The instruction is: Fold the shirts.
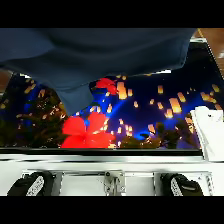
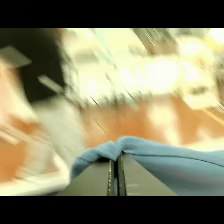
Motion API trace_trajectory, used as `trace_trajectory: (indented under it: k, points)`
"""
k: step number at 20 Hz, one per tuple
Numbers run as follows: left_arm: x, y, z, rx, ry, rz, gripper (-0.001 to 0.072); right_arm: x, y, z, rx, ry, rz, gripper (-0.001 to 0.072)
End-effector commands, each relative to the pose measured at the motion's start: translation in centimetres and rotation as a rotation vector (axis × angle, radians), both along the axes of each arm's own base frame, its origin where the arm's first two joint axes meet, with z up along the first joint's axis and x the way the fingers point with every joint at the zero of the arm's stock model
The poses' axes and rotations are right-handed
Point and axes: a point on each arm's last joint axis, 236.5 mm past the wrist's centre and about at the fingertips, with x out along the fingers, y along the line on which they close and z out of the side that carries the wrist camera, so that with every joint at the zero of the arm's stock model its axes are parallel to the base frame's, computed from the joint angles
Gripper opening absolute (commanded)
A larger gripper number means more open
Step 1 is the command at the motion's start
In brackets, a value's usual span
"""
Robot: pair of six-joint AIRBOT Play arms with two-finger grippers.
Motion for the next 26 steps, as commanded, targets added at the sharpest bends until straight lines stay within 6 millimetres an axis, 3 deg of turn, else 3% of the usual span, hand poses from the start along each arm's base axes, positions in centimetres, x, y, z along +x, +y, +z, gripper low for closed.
trace_trajectory:
  k: [1, 5, 9, 12, 15, 18, 21, 23, 26]
  points:
    - [-6.7, 1.0, 1.9, 0.015, -0.079, 0.109, 0.004, -6.4, -1.1, 0.4, 0.033, 0.004, -0.094, 0.0068]
    - [-8.3, -0.1, -3.6, 0.067, 0.135, 0.088, 0.004, -7.5, -0.4, -5.7, 0.013, 0.257, -0.077, 0.0069]
    - [-8.2, -0.2, -6.0, 0.05, 0.238, 0.078, 0.004, -6.5, -0.8, -10.0, 0.006, 0.451, -0.083, 0.0068]
    - [-5.5, 0.8, -11.6, 0.051, 0.45, 0.084, 0.004, -4.6, -2.0, -15.7, -0.006, 0.717, -0.105, 0.0068]
    - [-0.5, 2.8, -18.9, 0.019, 0.685, 0.112, 0.004, -1.5, -2.9, -23.0, -0.028, 1.061, -0.075, 0.0068]
    - [5.1, 4.0, -28.7, -0.032, 0.971, 0.093, 0.004, 3.5, -3.4, -31.3, 0.01, 1.306, -0.03, 0.0068]
    - [12.8, 5.1, -36.7, -0.115, 1.069, 0.085, 0.004, 12.4, -3.4, -38.6, 0.008, 1.282, 0.046, 0.0068]
    - [18.3, 4.7, -41.2, -0.192, 1.092, 0.036, 0.004, 18.4, -2.8, -42.1, 0.102, 1.215, 0.072, 0.0068]
    - [24.1, 4.4, -47.2, -0.325, 1.137, -0.002, 0.004, 25.8, -1.9, -45.8, 0.24, 1.074, 0.065, 0.0068]
